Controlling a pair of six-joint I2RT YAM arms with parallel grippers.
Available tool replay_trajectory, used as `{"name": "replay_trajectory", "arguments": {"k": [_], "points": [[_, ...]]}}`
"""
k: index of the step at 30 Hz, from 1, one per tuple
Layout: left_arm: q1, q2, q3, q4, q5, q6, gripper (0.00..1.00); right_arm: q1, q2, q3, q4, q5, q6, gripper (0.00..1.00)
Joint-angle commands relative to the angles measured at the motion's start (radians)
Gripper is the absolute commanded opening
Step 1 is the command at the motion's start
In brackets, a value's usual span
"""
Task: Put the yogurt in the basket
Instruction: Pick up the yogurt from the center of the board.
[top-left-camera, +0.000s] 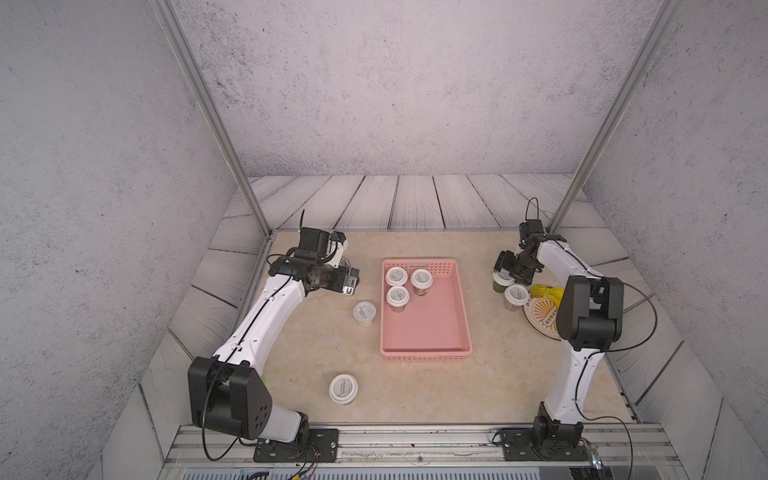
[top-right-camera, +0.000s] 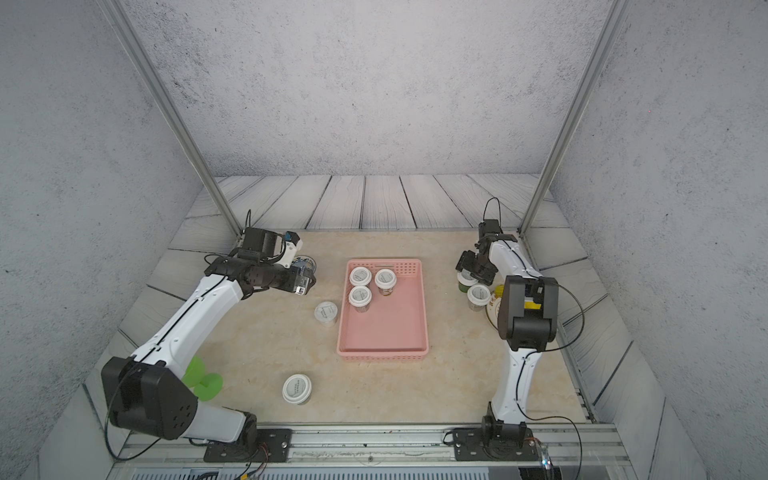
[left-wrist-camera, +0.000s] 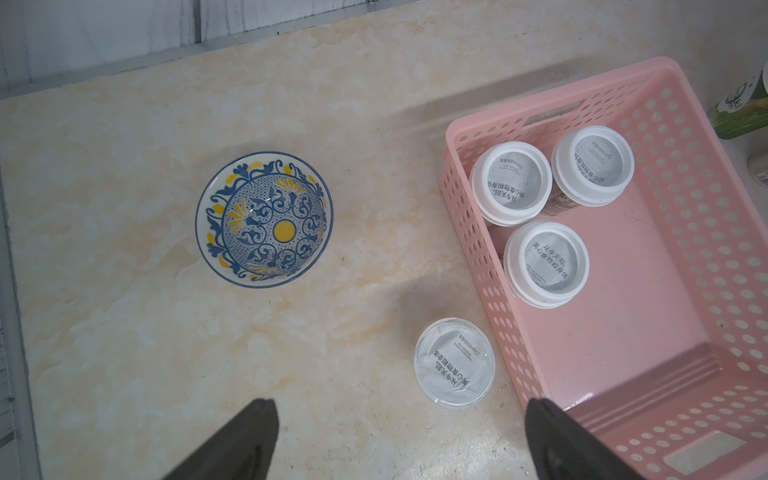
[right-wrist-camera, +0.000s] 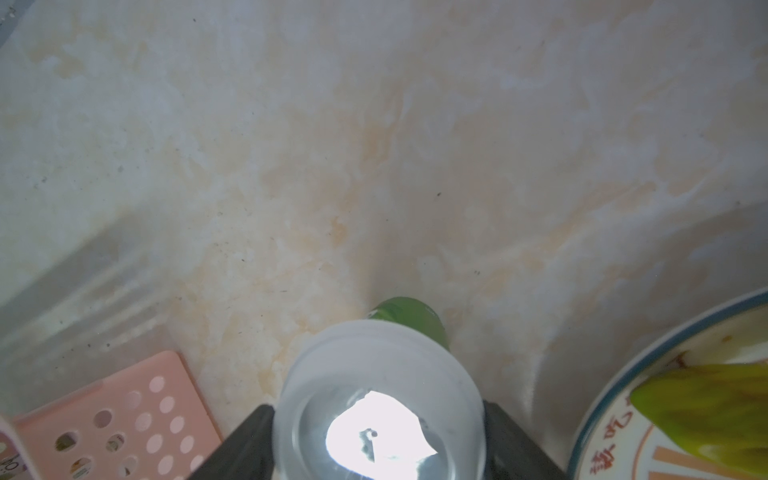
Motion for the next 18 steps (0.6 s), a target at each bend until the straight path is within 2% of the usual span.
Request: {"name": "replay_trajectory", "arguments": {"k": [1,18], "points": [[0.011,-0.017,-0.012,0.003,0.007,-0.001,0.98,-0.004,0.001,0.019,-0.006,-0.015,0.009,0.78],[0.015,-0.019,-0.013,0.004,0.008,-0.003,0.98,0.018,-0.085,0.019,0.006,-0.109,0.031,0.78]]}}
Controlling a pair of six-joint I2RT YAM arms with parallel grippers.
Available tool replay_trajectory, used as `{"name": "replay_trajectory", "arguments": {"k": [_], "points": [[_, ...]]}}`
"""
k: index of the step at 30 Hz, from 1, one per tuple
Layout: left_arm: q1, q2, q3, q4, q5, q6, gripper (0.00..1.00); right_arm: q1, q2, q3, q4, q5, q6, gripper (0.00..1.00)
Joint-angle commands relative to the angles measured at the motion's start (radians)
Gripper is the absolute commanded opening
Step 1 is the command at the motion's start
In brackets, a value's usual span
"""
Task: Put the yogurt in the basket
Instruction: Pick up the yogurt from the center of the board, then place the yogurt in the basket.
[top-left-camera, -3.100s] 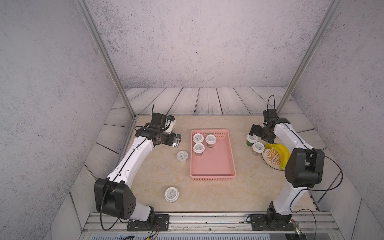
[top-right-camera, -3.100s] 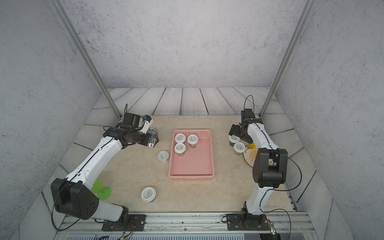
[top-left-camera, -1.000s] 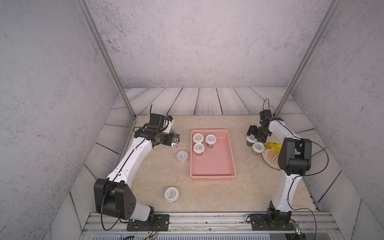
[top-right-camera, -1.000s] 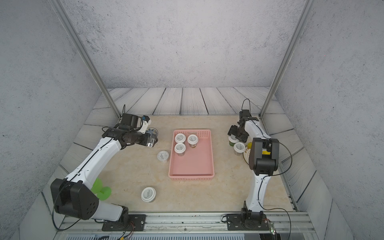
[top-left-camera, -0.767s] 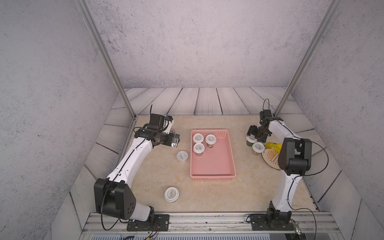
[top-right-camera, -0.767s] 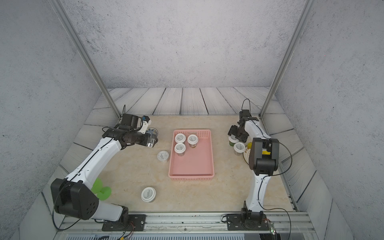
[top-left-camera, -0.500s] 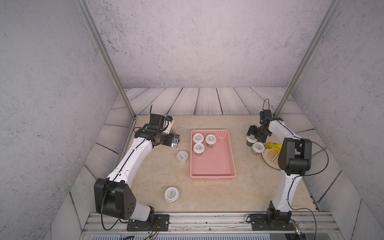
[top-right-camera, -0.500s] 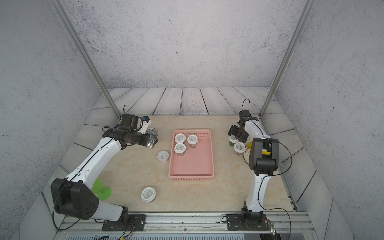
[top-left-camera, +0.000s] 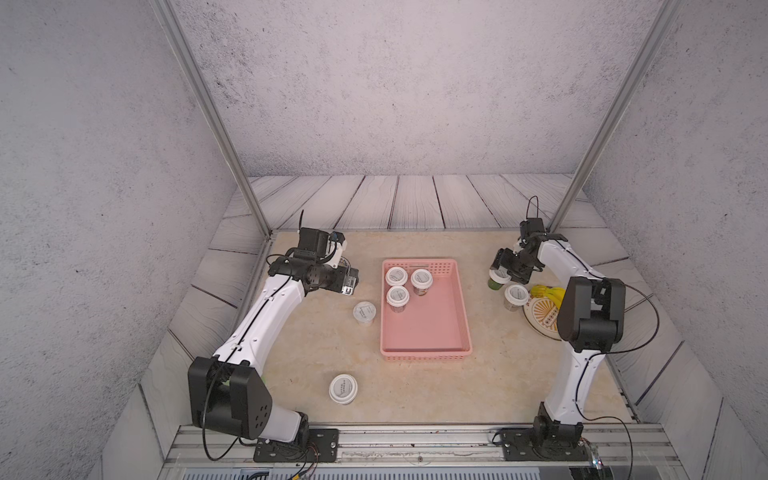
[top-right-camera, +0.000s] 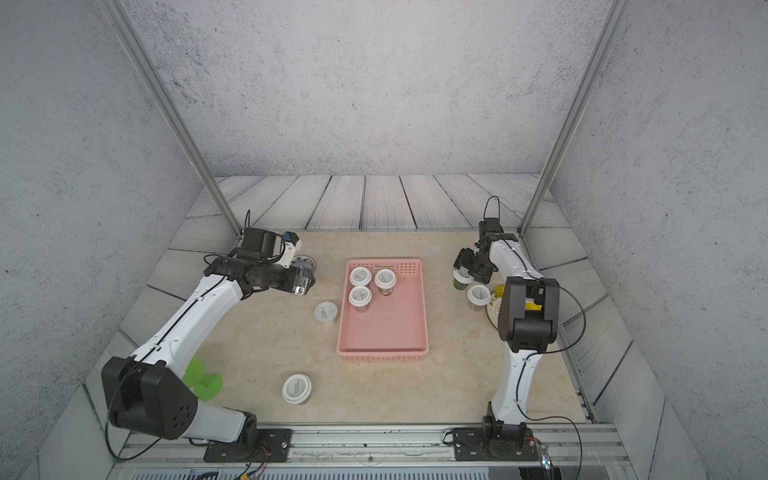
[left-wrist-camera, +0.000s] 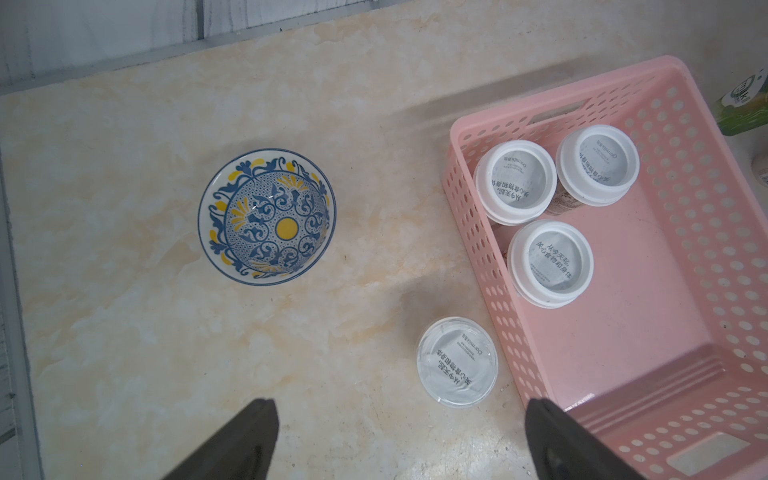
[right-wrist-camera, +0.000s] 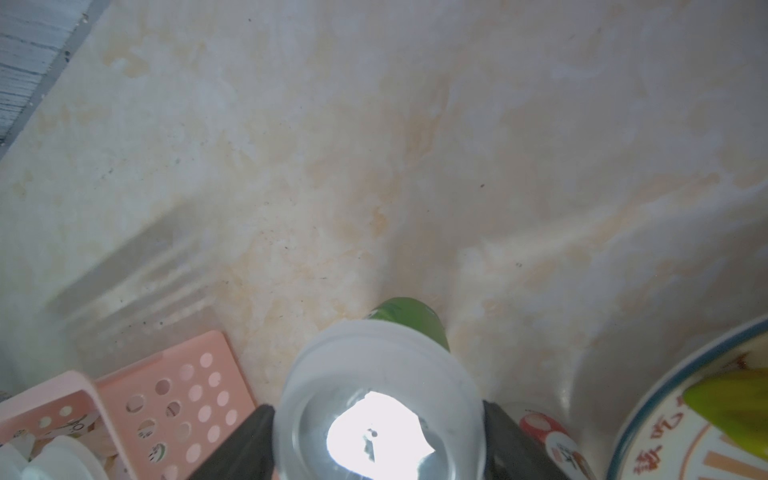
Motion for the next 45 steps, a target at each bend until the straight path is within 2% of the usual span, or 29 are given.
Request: {"name": "replay_trajectory", "arguments": {"k": [1,17,32,45], "points": [[0.011,-0.019,-0.01,0.004,0.009,-0.002,0.98,0.01,-0.066,0.016,-0.002,-0.029,0.011,0.78],[0.016,-0.022,-0.017,0.011,0.013,-0.002,0.98,0.068,-0.222,-0.065,-0.037,-0.071,0.022,0.78],[0.023,-0.028,-0.028,0.019,0.013,-0.001,0.98,0.19,-0.446,-0.204,-0.089,-0.057,0.024,0.78],[0.034,-0.036,-0.038,0.024,0.009,0.001,0.98,0.372,-0.43,-0.227,-0.051,-0.047,0.078,0.78]]}}
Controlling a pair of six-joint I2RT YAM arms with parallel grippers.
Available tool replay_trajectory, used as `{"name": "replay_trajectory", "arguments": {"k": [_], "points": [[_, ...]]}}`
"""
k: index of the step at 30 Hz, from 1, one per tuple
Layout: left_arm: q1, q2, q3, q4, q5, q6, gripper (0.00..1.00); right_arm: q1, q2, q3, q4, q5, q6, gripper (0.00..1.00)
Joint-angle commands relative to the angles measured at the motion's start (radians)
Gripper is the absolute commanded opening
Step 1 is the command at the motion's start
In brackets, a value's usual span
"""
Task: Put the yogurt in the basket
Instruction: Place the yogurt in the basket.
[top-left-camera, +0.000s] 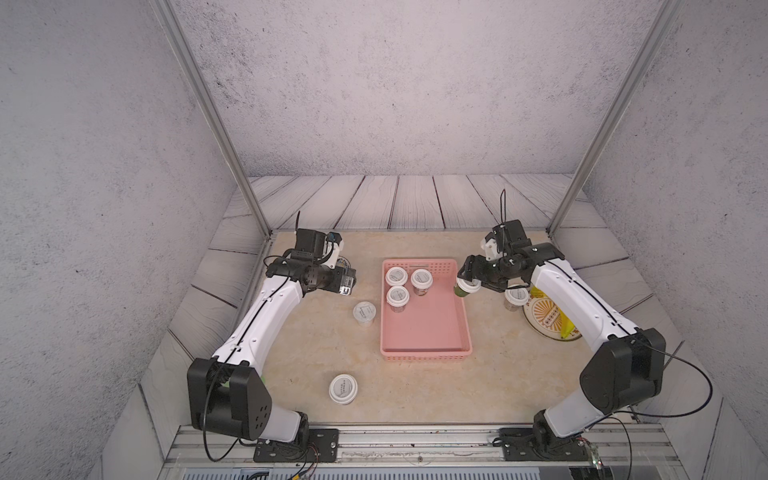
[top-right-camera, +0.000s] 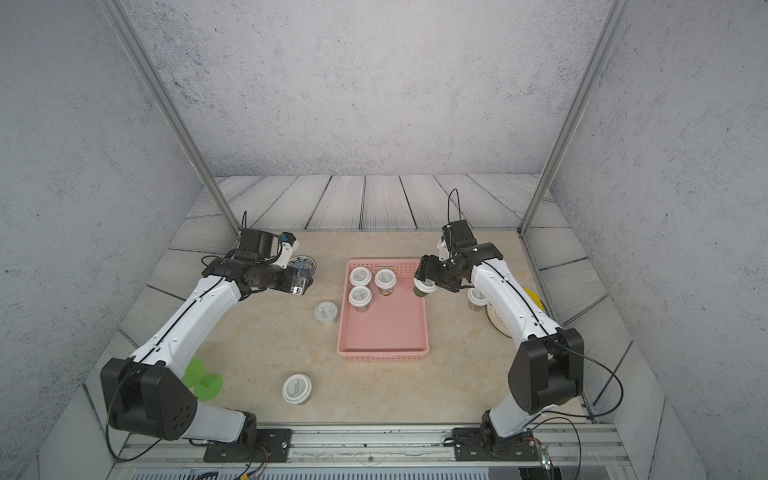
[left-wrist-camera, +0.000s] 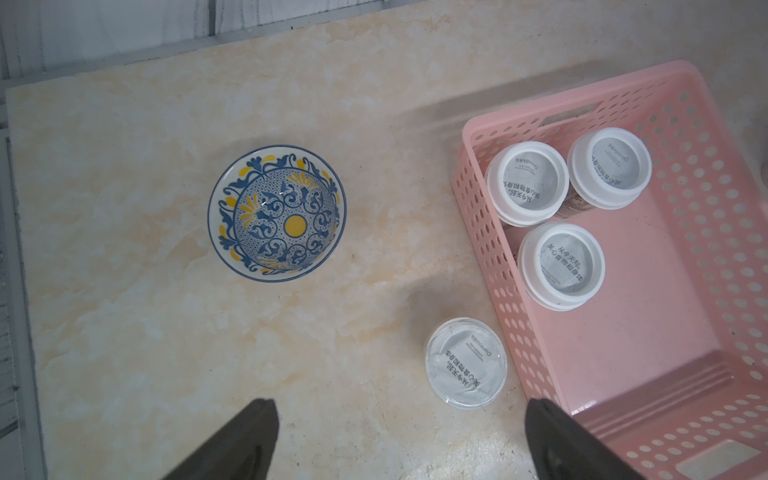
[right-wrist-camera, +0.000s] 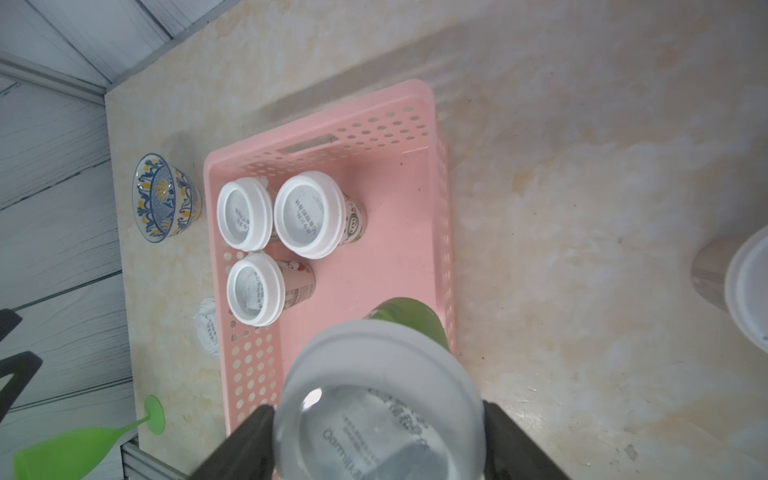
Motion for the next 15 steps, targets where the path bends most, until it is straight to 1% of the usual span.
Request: {"name": "replay_trajectory", "arguments": {"k": [1,15], "points": [[0.014,-0.028,-0.017,0.008,0.008,0.001,0.98,0.042,0.026,0.005,0.002,0.019,0.021,0.78],[0.027,-0.039,-0.024,0.013,0.021,0.0,0.98,0.18,0.211,0.079,0.04,0.06,0.034,0.78]]}}
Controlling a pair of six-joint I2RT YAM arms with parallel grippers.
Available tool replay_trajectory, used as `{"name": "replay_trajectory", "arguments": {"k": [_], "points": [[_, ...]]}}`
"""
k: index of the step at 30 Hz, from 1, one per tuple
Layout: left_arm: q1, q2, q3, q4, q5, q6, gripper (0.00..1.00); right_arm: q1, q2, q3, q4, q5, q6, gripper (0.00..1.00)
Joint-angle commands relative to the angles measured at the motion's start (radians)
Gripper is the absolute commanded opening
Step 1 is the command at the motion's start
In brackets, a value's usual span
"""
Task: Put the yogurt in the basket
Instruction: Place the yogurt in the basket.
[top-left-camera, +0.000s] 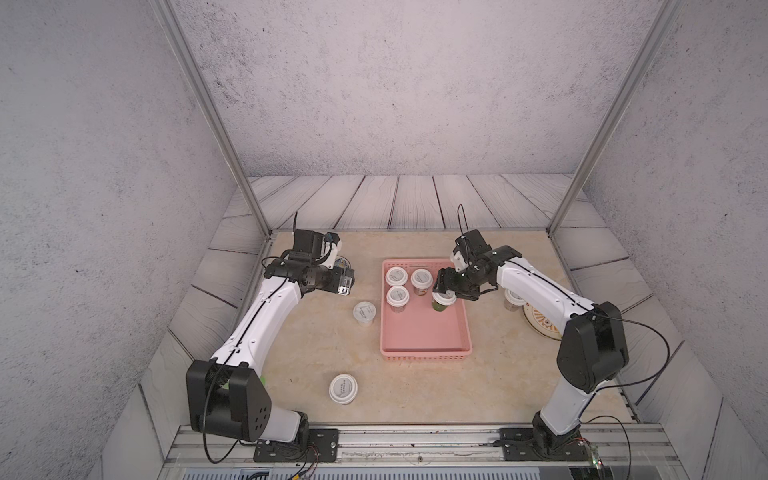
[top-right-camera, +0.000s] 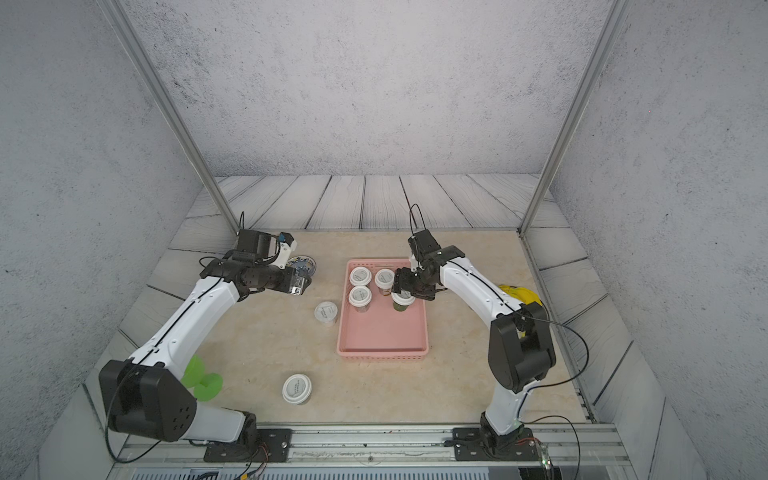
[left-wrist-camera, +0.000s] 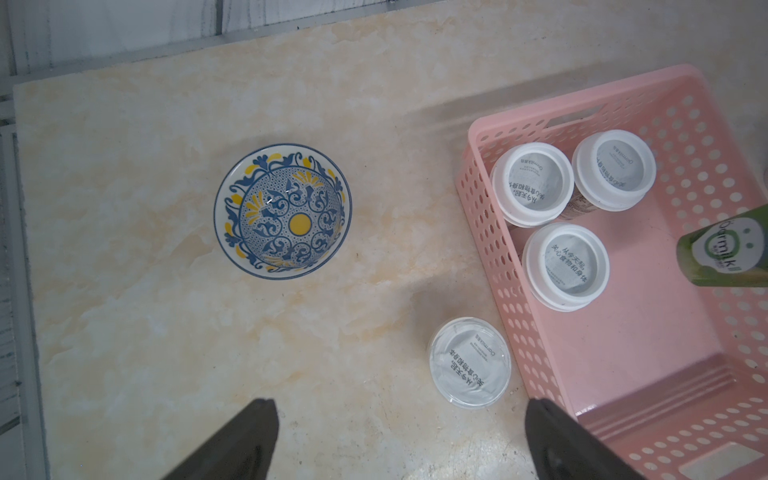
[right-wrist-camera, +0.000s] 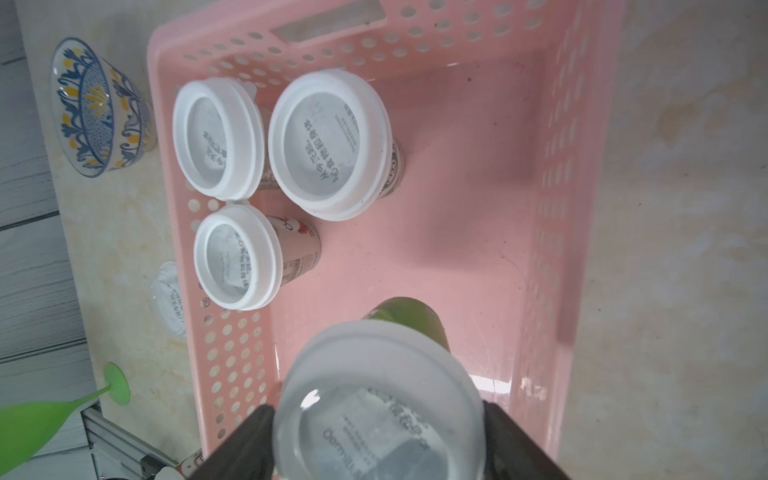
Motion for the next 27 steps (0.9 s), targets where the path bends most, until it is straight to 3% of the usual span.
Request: {"name": "replay_trajectory", "arguments": {"k": [1,16,27], "points": [[0.015,-0.029,-0.012,0.007,0.018,-0.002,0.98,0.026,0.034,0.052,0.009,0.032,0.003,0.78],[0.026,-0.033,-0.016,0.008,0.027,-0.004,0.98,0.092,0.214,0.198,-0.025,0.077,-0.026,0.78],[0.031,-0.033,-0.024,0.015,0.034,-0.008,0.98,0.098,0.258,0.197,-0.017,0.104,-0.032,0.78]]}}
